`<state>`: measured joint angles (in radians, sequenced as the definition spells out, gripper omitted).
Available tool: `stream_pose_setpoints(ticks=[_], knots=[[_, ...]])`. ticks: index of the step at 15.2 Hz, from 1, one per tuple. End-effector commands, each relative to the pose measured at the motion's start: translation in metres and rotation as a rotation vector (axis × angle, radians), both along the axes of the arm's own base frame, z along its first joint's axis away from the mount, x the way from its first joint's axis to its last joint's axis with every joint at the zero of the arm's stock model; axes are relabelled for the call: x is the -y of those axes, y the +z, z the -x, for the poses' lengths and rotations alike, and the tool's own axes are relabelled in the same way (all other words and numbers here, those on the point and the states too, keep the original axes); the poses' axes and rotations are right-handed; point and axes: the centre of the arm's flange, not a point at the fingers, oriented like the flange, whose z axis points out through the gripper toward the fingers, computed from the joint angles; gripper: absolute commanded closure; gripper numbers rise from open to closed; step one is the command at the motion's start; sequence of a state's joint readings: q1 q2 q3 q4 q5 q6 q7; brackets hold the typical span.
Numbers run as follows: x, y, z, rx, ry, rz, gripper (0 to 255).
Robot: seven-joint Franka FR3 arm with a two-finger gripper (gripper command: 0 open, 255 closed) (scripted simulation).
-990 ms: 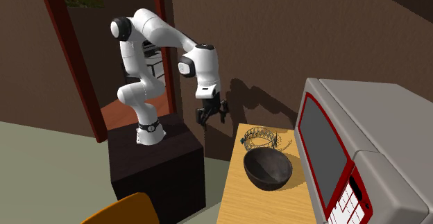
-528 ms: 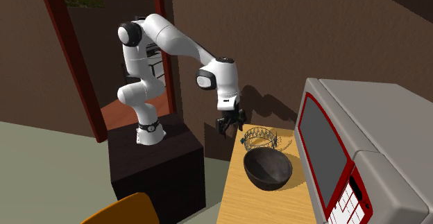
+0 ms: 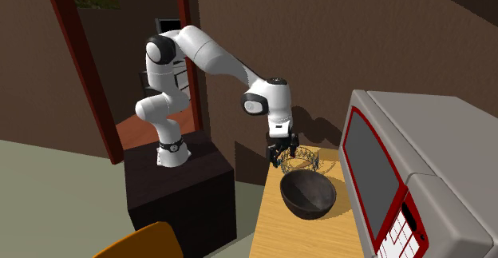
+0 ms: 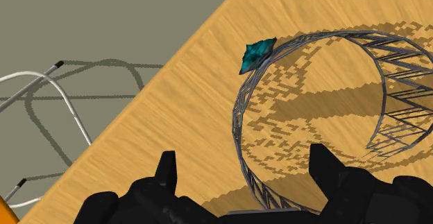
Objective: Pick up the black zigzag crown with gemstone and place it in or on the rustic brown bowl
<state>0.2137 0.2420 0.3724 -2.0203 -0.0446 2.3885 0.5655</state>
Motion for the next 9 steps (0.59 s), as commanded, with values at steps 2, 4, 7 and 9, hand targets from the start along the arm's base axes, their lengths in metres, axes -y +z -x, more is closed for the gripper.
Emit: stream_pose_setpoints(ticks=[2, 4, 7, 9], knots=[[-0.004, -0.017, -0.004, 0.001, 0.000, -0.001, 0], [-0.005, -0.028, -0.005, 0.001, 0.000, -0.001, 0], [-0.006, -0.036, -0.006, 0.001, 0.000, -0.001, 0], [-0.006, -0.036, -0.006, 0.001, 0.000, -0.001, 0]])
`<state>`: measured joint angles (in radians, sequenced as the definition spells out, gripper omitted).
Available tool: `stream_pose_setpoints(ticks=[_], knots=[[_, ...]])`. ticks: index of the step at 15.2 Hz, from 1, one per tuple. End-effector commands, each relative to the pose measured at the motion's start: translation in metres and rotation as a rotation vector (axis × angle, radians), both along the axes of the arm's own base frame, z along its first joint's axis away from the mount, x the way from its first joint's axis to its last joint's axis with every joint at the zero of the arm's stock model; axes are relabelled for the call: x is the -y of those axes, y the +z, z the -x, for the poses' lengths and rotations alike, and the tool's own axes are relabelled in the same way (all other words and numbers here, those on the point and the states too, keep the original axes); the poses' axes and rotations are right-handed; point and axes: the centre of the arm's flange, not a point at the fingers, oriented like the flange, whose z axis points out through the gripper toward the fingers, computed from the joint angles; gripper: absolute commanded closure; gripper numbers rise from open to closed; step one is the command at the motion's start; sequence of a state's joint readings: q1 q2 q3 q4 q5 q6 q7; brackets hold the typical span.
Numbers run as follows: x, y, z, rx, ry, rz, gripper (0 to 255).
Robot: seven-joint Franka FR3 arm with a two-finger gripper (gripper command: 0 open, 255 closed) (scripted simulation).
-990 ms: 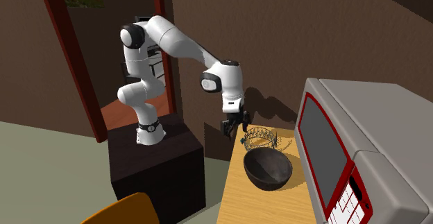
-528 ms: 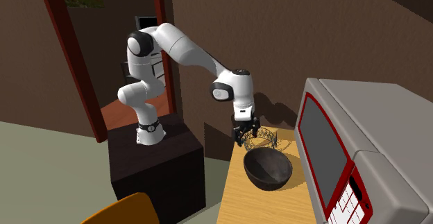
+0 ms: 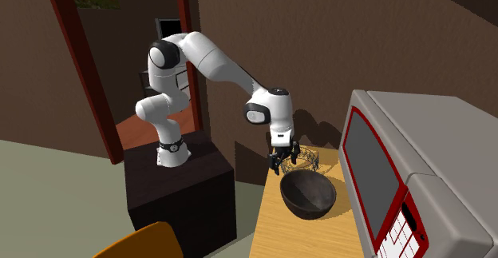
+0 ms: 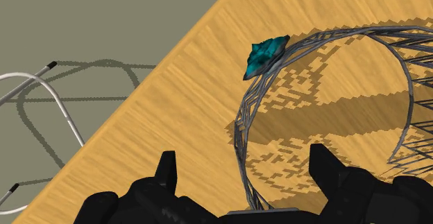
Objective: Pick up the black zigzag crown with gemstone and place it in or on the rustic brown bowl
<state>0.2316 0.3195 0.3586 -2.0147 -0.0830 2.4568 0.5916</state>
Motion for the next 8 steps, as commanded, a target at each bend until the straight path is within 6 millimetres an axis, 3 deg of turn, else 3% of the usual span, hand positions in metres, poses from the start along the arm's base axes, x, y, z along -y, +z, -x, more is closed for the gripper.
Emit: stream_pose_setpoints(ticks=[1, 4, 5, 8], knots=[[0.0000, -0.0005, 0.0000, 0.000, 0.000, 0.000, 0], [0.0000, -0.0004, 0.0000, 0.000, 0.000, 0.000, 0], [0.0000, -0.0004, 0.0000, 0.000, 0.000, 0.000, 255], [0.0000, -0.0004, 0.0000, 0.000, 0.000, 0.000, 255]])
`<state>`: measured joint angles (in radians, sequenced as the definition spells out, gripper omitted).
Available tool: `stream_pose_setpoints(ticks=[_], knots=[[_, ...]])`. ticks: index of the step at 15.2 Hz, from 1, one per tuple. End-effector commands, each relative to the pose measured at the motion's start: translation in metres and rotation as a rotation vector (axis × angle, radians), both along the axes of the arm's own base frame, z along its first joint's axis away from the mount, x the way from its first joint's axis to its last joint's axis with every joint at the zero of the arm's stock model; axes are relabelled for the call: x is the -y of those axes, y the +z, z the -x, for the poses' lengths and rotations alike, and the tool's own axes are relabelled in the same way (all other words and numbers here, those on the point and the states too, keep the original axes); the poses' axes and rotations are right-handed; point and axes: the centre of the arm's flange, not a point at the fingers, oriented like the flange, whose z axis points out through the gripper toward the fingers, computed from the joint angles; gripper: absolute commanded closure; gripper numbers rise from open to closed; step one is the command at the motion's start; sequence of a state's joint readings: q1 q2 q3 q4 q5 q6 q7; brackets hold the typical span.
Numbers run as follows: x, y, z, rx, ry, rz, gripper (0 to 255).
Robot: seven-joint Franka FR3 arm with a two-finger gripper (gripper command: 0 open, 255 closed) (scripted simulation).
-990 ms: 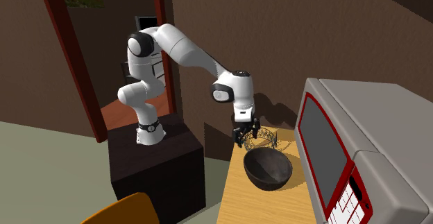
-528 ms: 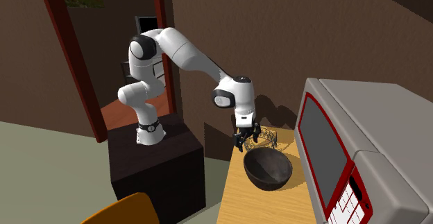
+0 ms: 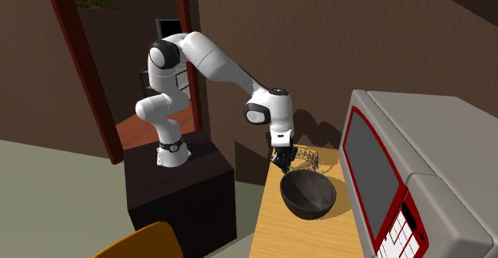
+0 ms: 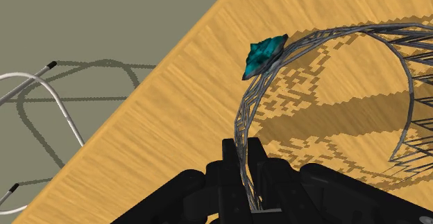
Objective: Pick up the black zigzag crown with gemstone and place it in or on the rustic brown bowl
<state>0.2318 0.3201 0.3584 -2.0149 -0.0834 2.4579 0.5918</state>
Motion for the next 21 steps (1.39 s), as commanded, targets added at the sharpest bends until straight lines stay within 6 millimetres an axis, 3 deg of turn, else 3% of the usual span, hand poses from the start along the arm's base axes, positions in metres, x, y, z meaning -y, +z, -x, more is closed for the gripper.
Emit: stream_pose_setpoints(ticks=[1, 6, 21], knots=[[0.000, 0.000, 0.000, 0.000, 0.000, 0.000, 255], [0.000, 0.000, 0.000, 0.000, 0.000, 0.000, 255], [0.000, 0.079, 0.000, 0.000, 0.000, 0.000, 255]])
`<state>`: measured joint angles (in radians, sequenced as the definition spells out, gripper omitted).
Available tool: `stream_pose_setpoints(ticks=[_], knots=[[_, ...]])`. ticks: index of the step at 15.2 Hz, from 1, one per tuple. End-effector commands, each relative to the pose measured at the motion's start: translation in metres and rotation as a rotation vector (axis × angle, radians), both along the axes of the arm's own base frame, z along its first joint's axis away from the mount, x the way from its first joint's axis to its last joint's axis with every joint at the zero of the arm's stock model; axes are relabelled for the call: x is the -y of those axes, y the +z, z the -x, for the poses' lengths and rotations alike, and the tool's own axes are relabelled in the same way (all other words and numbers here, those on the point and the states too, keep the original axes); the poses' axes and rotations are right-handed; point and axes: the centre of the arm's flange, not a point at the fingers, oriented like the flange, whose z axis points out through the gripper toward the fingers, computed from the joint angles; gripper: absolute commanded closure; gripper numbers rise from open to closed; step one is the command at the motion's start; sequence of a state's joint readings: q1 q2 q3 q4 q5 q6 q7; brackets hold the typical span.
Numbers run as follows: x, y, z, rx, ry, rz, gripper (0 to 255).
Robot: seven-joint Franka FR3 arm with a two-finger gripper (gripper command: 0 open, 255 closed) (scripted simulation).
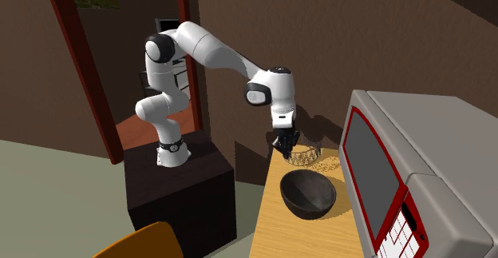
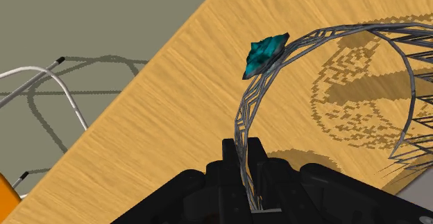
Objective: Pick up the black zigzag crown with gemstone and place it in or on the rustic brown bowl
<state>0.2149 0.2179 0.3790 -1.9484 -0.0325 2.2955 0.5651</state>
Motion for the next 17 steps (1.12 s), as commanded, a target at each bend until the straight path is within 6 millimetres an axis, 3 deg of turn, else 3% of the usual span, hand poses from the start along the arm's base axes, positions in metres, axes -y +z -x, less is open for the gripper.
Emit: stream_pose_setpoints(ticks=[1, 17], knots=[[0.001, 0.011, 0.000, 0.000, 0.000, 0.000, 255], [0.001, 0.095, 0.000, 0.000, 0.000, 0.000, 255]])
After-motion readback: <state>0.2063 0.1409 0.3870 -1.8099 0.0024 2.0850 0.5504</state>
